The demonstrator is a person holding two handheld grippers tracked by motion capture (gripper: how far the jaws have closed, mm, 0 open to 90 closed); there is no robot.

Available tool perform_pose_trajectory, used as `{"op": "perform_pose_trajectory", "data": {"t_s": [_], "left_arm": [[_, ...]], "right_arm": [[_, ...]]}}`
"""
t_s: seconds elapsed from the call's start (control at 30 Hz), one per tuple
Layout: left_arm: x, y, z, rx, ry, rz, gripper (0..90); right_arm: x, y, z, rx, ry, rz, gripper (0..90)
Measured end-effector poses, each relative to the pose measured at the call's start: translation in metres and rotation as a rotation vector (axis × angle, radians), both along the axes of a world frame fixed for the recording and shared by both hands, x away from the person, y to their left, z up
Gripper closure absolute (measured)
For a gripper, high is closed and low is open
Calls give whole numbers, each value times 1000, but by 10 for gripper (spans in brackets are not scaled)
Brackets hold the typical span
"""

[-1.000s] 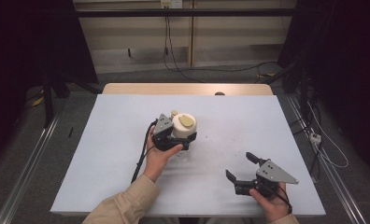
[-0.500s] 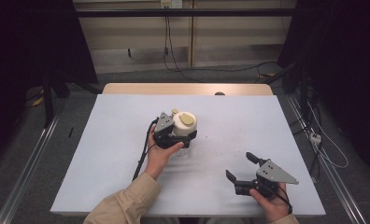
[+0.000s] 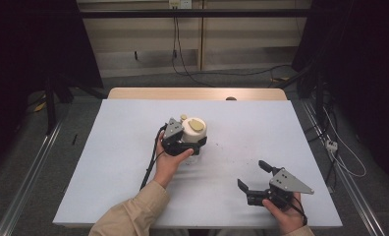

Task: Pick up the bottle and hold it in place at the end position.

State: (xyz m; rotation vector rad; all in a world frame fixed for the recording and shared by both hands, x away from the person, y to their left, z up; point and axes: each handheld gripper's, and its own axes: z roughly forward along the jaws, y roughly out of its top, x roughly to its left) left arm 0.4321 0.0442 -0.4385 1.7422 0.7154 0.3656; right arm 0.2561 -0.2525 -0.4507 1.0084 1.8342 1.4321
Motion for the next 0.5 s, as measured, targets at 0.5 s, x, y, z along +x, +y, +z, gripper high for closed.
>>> {"op": "perform_pose_trajectory", "data": {"t_s": [0.5], "left_arm": [[6, -4, -5, 22, 6, 1, 65]], "right_arm": [[0, -1, 0, 4, -3, -1, 43]]}}
